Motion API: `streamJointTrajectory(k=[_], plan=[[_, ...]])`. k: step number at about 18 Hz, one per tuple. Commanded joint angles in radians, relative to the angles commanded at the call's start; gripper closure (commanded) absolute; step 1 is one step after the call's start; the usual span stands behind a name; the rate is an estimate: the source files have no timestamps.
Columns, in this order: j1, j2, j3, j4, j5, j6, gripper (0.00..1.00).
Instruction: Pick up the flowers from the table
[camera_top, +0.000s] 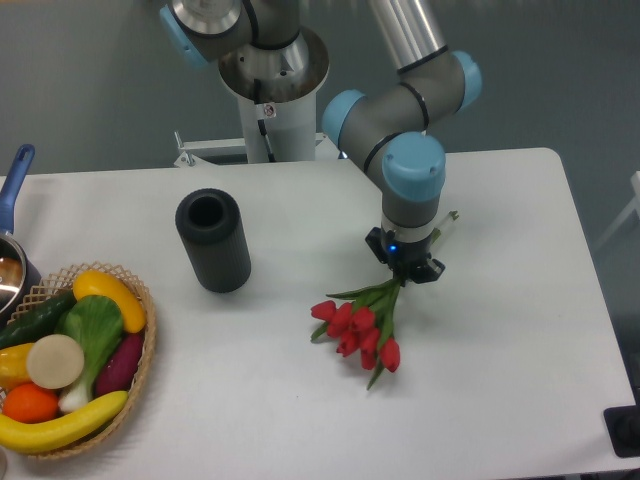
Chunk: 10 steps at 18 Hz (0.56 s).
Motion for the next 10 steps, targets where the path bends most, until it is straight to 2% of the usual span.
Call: streamJointTrajectory(k=[3,10], plan=[[-0.003,-0.003,0.061,-0.020,0.000,0.000,1.00],[-0.005,-0.026,0.192,-0.196,0.005,0.014,1.00]])
